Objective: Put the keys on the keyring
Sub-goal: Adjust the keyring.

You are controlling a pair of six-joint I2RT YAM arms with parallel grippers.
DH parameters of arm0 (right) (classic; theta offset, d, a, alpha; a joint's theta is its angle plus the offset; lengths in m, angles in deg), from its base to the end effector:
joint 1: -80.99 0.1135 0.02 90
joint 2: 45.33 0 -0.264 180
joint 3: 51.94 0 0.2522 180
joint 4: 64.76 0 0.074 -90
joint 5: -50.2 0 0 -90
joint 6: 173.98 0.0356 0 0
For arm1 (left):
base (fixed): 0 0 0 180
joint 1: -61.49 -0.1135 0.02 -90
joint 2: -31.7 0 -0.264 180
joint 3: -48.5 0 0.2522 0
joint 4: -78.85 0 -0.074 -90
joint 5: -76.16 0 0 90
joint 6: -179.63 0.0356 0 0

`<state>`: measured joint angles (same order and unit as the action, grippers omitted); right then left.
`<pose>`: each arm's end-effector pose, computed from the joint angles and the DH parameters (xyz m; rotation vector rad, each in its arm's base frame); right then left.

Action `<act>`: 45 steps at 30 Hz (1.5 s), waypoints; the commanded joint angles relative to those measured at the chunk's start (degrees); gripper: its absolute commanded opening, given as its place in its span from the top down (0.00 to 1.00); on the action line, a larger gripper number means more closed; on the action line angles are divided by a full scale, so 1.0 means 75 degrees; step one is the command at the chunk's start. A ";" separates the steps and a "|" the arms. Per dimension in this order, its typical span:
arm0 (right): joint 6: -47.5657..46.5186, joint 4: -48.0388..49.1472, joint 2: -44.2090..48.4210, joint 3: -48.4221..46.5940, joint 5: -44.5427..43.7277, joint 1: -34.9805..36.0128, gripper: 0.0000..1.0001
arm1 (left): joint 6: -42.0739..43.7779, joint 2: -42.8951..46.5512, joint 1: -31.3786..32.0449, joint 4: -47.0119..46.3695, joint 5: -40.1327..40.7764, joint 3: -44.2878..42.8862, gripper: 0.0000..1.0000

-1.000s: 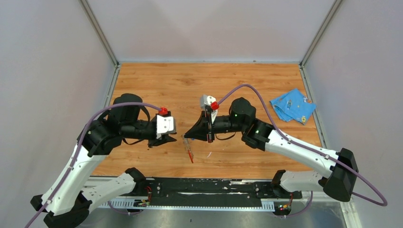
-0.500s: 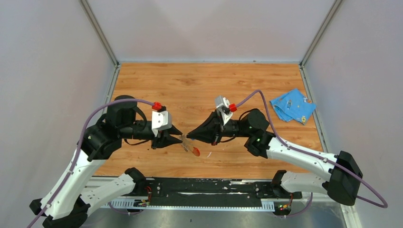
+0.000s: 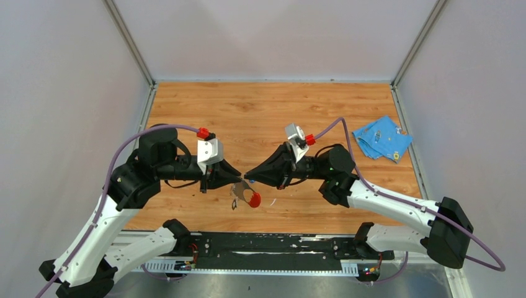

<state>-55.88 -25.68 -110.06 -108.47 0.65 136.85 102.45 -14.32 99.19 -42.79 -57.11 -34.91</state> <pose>0.1176 0.2147 0.3681 -0.9777 0.9153 1.6321 0.0882 -0.0990 0.4209 1.2759 1.4930 -1.0146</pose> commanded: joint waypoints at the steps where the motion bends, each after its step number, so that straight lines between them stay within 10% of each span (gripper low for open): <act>1: -0.0207 0.0186 0.0031 -0.0103 -0.0081 0.0019 1.00 | -0.0167 0.0007 0.0037 -0.0169 0.0045 -0.0026 0.78; 9: -0.0770 -0.0509 0.0158 -0.0209 -0.0332 0.0199 1.00 | -0.0285 0.0059 0.0040 -0.0186 0.0063 -0.0002 0.81; 21: -0.1131 -0.1192 0.0469 -0.0293 -0.0395 0.0193 1.00 | 0.0361 0.0332 0.0038 0.0100 0.0613 0.0194 0.55; 45: -0.1280 -0.1323 0.0379 -0.0389 -0.0371 0.0260 1.00 | -0.0642 0.0065 0.0037 -0.0271 -0.0472 0.0405 0.77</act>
<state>-64.01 -36.61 -107.85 -109.21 -1.47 137.99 99.06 -14.02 99.19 -43.75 -59.16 -31.04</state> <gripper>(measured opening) 0.006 0.245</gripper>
